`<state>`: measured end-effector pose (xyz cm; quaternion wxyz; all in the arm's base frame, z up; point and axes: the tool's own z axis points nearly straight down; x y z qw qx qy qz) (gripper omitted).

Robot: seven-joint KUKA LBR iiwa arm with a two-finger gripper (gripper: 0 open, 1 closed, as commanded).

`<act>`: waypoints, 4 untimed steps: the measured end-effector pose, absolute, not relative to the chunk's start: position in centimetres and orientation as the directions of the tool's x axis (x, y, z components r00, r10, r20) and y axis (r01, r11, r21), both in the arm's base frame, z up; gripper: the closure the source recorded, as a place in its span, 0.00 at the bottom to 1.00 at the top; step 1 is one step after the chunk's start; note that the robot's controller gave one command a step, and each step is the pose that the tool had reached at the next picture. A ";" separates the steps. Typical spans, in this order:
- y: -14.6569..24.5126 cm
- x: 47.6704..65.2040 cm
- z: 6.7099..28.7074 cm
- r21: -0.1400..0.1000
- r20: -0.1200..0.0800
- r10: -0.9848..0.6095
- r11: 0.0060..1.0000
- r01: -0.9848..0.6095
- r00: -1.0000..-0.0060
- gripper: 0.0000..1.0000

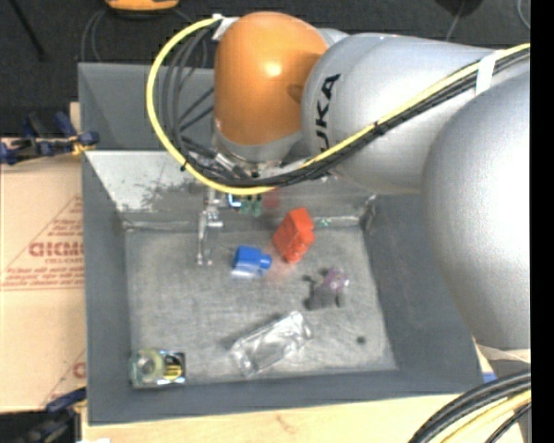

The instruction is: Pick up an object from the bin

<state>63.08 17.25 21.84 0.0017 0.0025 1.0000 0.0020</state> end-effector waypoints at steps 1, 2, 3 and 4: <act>11.9 63.4 19.8 0.000 -0.001 0.062 0.998 0.062 -0.998 0.00; 6.6 65.3 10.5 -0.004 0.002 0.025 1.000 0.025 -1.000 0.00; 4.6 64.6 7.4 0.008 -0.010 0.122 0.993 0.122 -0.993 0.00; 4.5 64.9 7.7 0.007 -0.021 0.122 0.993 0.122 -0.992 1.00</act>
Offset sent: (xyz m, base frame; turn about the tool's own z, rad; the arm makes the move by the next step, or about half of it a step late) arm 0.0019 -0.0500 -0.0200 0.0519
